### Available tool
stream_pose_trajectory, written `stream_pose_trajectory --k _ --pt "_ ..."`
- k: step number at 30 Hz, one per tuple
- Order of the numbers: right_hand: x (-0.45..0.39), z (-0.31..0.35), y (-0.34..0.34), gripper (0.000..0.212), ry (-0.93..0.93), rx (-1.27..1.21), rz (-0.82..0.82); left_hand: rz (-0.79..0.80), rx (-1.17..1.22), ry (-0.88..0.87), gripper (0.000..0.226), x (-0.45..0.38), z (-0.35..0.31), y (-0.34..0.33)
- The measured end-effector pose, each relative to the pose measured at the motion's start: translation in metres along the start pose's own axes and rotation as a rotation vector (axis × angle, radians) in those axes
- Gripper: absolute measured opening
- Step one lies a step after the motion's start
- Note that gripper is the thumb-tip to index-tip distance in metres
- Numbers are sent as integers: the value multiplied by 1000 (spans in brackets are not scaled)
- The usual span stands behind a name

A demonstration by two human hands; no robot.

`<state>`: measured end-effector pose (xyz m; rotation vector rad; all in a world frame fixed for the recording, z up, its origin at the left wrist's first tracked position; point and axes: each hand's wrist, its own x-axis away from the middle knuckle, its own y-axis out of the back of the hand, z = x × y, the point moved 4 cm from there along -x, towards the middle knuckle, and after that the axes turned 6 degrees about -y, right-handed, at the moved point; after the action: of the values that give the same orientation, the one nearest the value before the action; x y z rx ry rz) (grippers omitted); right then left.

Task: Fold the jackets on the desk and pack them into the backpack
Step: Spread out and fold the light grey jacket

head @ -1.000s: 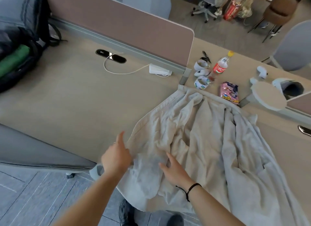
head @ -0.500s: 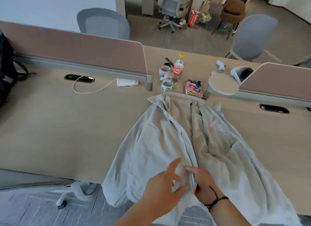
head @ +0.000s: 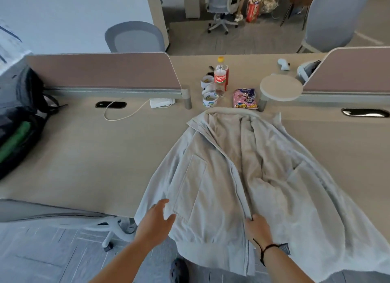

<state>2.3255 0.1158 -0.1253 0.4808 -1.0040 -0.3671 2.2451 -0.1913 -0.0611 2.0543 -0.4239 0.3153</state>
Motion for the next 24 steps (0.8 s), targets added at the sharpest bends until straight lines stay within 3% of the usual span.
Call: stream_pose_trajectory --k 5,12,16,24 --pt "-14 -5 26 9 23 185 -32 -95 50 53 56 -3 -7 16" --pt "6 74 8 41 449 410 -128 -206 66 121 51 -19 11 33" --pt "24 116 -28 50 703 544 -10 -184 67 145 49 -51 34 43" --pt "19 207 -100 44 716 614 107 -39 47 102 46 -152 63 41"
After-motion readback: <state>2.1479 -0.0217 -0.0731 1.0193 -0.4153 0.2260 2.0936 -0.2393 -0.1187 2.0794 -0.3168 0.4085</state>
